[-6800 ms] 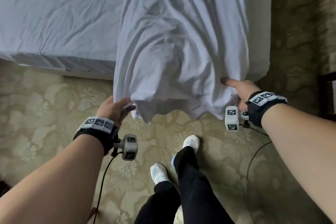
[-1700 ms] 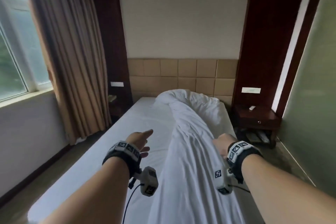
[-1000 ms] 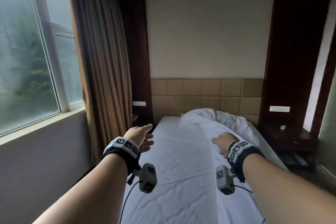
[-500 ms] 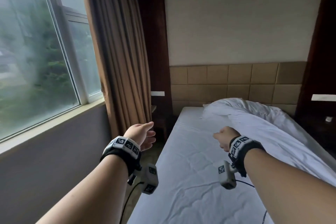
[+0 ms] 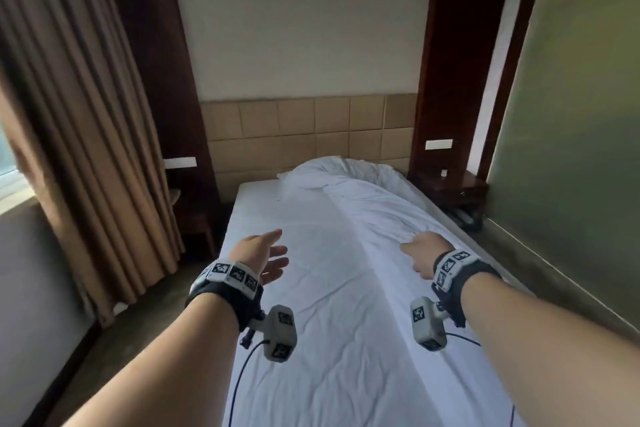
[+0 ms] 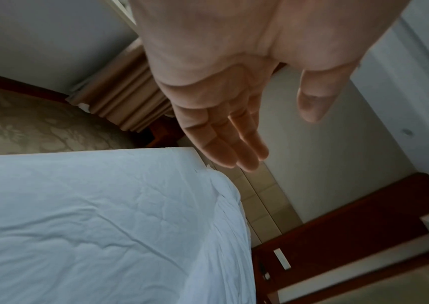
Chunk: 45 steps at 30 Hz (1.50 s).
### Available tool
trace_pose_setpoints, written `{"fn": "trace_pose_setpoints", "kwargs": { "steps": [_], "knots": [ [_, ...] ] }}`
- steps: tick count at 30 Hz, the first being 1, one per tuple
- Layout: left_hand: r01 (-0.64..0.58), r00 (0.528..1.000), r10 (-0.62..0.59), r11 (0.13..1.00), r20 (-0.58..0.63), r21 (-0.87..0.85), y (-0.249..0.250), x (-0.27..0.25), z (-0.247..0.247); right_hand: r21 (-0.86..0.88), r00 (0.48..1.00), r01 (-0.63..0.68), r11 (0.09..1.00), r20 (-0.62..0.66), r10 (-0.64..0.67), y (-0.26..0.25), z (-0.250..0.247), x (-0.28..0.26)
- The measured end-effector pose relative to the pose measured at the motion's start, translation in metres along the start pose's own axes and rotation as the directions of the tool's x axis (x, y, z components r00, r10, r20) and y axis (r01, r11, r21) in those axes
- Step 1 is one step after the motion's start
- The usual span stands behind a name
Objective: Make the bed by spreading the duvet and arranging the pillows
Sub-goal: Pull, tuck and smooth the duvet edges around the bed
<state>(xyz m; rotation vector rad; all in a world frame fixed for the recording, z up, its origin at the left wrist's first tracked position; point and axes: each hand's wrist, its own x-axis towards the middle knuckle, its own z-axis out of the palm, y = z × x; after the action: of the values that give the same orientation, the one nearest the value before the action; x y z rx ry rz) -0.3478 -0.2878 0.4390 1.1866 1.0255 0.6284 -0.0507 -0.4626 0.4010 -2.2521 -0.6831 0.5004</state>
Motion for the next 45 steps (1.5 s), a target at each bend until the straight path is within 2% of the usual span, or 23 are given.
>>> {"fn": "trace_pose_setpoints", "kwargs": {
  "steps": [7,10,15,18,20,24,26,31,37,41,45],
  "knots": [
    [-0.071,0.996,0.068,0.996,0.064,0.045,0.015,-0.044,0.085,0.005,0.985,-0.023,1.0,-0.169,0.023,0.056,-0.104,-0.037],
    [-0.074,0.996,0.072,0.996,0.052,0.041,0.006,-0.059,0.132,0.01,0.989,-0.001,1.0,-0.147,0.003,0.092,-0.138,-0.038],
    [-0.061,0.998,0.062,0.997,0.003,-0.054,-0.046,-0.081,0.261,0.017,0.993,0.033,0.999,-0.11,-0.031,0.175,-0.208,-0.036],
    [-0.003,0.999,0.008,0.992,0.037,-0.123,-0.087,-0.098,0.359,0.051,0.994,0.051,0.997,-0.099,-0.046,0.223,-0.258,-0.036],
    [0.012,0.997,0.0,0.988,0.076,-0.153,-0.093,-0.106,0.417,0.078,0.993,0.06,0.995,-0.107,-0.051,0.248,-0.297,-0.028],
    [-0.023,0.995,0.038,0.988,0.093,-0.155,-0.073,-0.104,0.503,0.194,0.996,-0.015,0.981,-0.08,0.031,0.286,-0.37,0.004],
    [-0.041,0.994,0.055,0.989,0.094,-0.143,-0.063,-0.094,0.54,0.182,0.992,0.009,0.983,-0.125,0.014,0.306,-0.398,0.027],
    [-0.018,0.995,0.023,0.998,0.097,-0.053,-0.078,-0.051,0.643,0.297,0.977,0.028,0.954,-0.209,0.037,0.371,-0.437,0.099],
    [0.115,0.978,-0.118,0.993,0.17,0.028,-0.123,0.014,0.817,0.299,0.978,-0.044,0.953,-0.181,0.102,0.468,-0.5,0.187],
    [0.146,0.963,-0.159,0.987,0.217,0.074,-0.11,0.038,0.923,0.334,0.963,-0.13,0.934,-0.183,0.199,0.528,-0.574,0.241],
    [0.11,0.973,-0.126,0.99,0.193,0.092,-0.098,0.071,1.021,0.389,0.967,-0.109,0.915,-0.171,0.188,0.578,-0.638,0.31]
  ]
}}
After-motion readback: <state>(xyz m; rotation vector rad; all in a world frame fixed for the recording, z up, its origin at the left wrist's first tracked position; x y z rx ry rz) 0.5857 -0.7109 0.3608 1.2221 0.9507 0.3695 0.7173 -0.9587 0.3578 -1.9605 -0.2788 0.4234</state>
